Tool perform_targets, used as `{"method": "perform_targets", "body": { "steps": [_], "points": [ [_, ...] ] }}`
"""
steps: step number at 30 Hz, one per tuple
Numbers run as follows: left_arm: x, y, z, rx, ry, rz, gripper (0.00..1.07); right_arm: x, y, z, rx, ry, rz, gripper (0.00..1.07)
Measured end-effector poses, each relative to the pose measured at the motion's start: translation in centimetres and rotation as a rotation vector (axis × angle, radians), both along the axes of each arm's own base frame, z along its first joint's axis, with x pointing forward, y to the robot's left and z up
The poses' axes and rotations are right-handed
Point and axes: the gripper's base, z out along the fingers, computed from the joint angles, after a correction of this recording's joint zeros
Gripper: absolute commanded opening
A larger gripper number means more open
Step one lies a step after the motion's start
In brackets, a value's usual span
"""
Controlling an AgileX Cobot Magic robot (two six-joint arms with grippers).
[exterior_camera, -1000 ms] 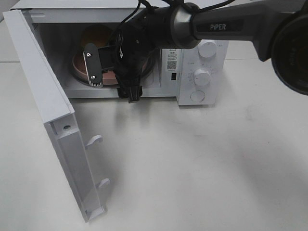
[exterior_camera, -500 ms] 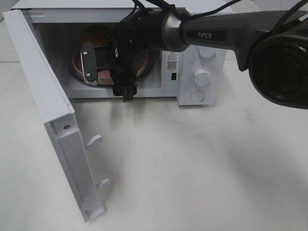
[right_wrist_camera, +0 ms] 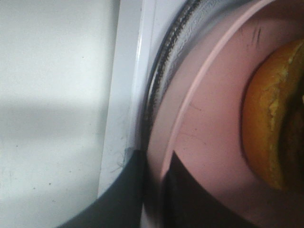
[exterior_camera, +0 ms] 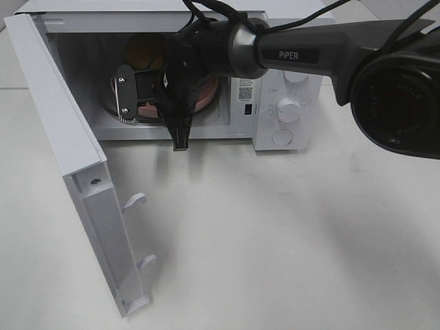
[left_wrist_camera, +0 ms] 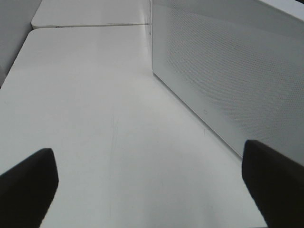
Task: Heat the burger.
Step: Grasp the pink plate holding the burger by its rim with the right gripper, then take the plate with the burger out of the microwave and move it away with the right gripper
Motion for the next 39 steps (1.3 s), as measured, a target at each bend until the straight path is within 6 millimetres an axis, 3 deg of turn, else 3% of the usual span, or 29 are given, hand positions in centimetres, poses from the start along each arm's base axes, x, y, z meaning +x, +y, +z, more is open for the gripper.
{"method": "perform_targets", "body": {
  "steps": [16, 39],
  "points": [
    [0.0, 0.0, 0.0, 0.0, 0.0, 0.0, 1.03, -0.3, -0.3, 0.0, -0.011, 0.013, -0.002, 0.0],
    [0.0, 0.0, 0.0, 0.0, 0.0, 0.0, 1.03, -6.0, -4.1, 1.5, -0.077, -0.052, 0.23, 0.0]
  ]
}}
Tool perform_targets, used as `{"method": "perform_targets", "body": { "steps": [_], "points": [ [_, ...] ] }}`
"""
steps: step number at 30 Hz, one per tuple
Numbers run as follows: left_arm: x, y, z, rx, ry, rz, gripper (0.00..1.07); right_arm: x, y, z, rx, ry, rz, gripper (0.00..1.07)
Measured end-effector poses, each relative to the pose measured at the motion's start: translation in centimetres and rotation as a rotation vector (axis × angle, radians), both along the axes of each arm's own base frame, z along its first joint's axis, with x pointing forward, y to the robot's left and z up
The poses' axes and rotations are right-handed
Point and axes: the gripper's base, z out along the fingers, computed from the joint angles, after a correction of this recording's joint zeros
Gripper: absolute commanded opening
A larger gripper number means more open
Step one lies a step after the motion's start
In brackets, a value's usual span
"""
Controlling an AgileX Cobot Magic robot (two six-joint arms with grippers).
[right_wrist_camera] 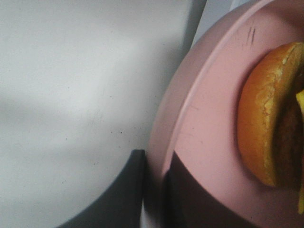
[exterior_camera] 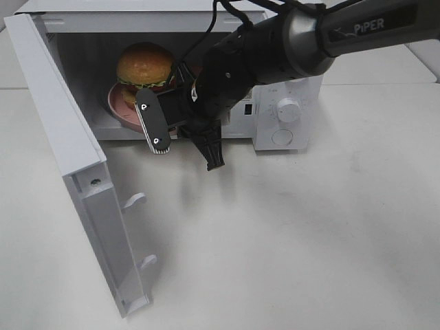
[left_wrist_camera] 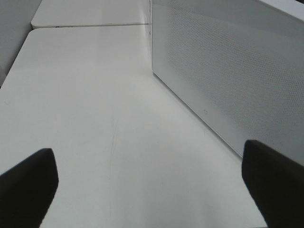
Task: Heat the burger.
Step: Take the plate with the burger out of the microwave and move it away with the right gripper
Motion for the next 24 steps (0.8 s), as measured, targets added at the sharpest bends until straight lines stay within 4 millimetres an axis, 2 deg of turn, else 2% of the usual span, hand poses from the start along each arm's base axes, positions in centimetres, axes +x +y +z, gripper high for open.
{"method": "perform_targets", "body": {
  "steps": [7, 12, 24],
  "points": [
    [0.0, 0.0, 0.0, 0.0, 0.0, 0.0, 1.03, -1.5, -1.0, 0.4, -0.008, -0.024, 0.057, 0.0],
    [0.0, 0.0, 0.0, 0.0, 0.0, 0.0, 1.03, -3.7, -2.6, 0.5, -0.037, -0.019, 0.118, 0.0],
    [0.0, 0.0, 0.0, 0.0, 0.0, 0.0, 1.03, -6.2, -4.4, 1.4, -0.046, -0.009, 0.155, 0.0]
  ]
}}
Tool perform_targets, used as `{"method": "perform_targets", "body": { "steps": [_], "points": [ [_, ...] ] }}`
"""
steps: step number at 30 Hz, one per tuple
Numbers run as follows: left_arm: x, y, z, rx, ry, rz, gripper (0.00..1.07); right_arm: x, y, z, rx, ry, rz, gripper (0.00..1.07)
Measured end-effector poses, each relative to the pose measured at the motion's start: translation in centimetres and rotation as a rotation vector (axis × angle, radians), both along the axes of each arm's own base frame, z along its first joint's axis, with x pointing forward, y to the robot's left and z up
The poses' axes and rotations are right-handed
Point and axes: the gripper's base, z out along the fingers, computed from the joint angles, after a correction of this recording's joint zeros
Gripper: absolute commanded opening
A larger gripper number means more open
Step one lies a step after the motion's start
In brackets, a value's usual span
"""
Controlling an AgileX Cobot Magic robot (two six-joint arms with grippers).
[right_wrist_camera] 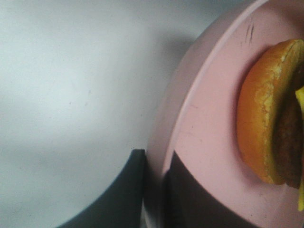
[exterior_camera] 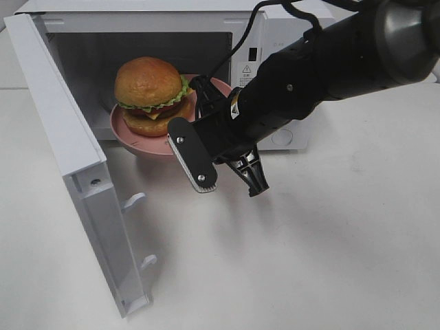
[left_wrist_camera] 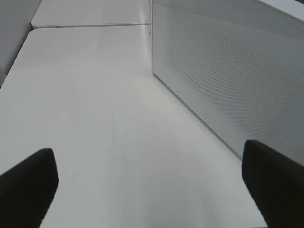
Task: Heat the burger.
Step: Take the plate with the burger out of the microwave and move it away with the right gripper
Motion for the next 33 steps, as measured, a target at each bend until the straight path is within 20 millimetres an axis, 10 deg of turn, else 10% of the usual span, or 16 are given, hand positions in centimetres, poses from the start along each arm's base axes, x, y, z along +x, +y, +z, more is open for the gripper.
{"method": "perform_targets", "body": {
  "steps": [33],
  "points": [
    [0.0, 0.0, 0.0, 0.0, 0.0, 0.0, 1.03, -10.3, -8.2, 2.3, 0.03, 0.026, -0.041, 0.01]
  ]
}}
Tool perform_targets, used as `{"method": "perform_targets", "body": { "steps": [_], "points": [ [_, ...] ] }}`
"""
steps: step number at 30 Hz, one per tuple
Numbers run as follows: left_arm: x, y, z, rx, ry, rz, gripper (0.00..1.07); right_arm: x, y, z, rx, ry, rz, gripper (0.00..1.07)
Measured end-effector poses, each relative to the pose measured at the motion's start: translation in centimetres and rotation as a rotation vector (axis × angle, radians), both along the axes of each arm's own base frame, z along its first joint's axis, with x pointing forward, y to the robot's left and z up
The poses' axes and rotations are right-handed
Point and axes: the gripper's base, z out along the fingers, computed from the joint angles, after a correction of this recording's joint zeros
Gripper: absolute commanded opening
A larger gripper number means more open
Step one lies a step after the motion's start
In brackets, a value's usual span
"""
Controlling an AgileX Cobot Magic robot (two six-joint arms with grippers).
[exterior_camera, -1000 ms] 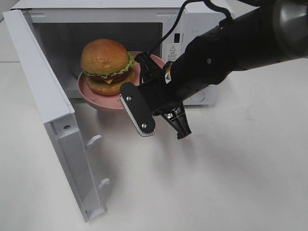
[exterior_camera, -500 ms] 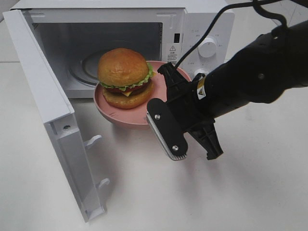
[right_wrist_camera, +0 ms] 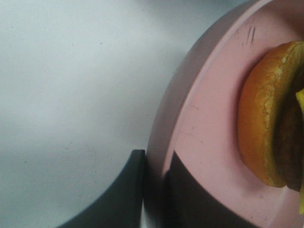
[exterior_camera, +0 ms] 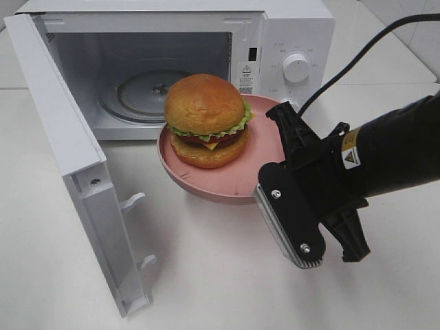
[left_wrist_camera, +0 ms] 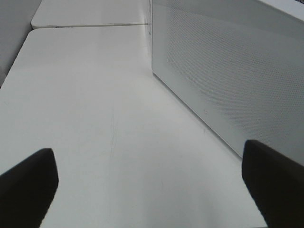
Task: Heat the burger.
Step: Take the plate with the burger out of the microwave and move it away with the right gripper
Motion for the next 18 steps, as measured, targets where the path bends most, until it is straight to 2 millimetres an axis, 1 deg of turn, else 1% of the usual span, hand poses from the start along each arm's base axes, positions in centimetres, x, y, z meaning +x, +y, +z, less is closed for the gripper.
{"method": "perform_targets", "body": {
  "steps": [2, 3, 4, 5, 7, 8, 10, 13, 14, 16, 18],
  "points": [
    [0.0, 0.0, 0.0, 0.0, 0.0, 0.0, 1.03, -0.9, -0.7, 0.1, 0.008, -0.001, -0.007, 0.01],
    [0.0, 0.0, 0.0, 0.0, 0.0, 0.0, 1.03, -0.9, -0.7, 0.1, 0.008, -0.001, -0.007, 0.01],
    [0.0, 0.0, 0.0, 0.0, 0.0, 0.0, 1.03, -1.6, -1.3, 0.1, 0.011, -0.001, -0.01, 0.01],
    [0.0, 0.0, 0.0, 0.0, 0.0, 0.0, 1.03, -1.6, -1.3, 0.1, 0.011, -0.001, -0.01, 0.01],
    [0.0, 0.0, 0.0, 0.0, 0.0, 0.0, 1.03, -2.4, -2.0, 0.2, 0.026, 0.009, -0.035, 0.01],
    [0.0, 0.0, 0.0, 0.0, 0.0, 0.0, 1.03, -2.4, -2.0, 0.2, 0.026, 0.009, -0.035, 0.01],
    [0.0, 0.0, 0.0, 0.0, 0.0, 0.0, 1.03, -3.5, -2.9, 0.5, 0.033, 0.017, -0.054, 0.01],
    [0.0, 0.0, 0.0, 0.0, 0.0, 0.0, 1.03, -3.8, -3.1, 0.5, 0.032, 0.019, -0.055, 0.01],
    [0.0, 0.0, 0.0, 0.0, 0.0, 0.0, 1.03, -4.4, -3.7, 0.6, 0.024, 0.026, -0.061, 0.01],
    [0.0, 0.0, 0.0, 0.0, 0.0, 0.0, 1.03, -4.6, -3.9, 0.7, 0.027, 0.026, -0.068, 0.01],
    [0.0, 0.0, 0.0, 0.0, 0.0, 0.0, 1.03, -5.5, -4.9, 1.1, 0.027, 0.022, -0.102, 0.01]
  ]
}}
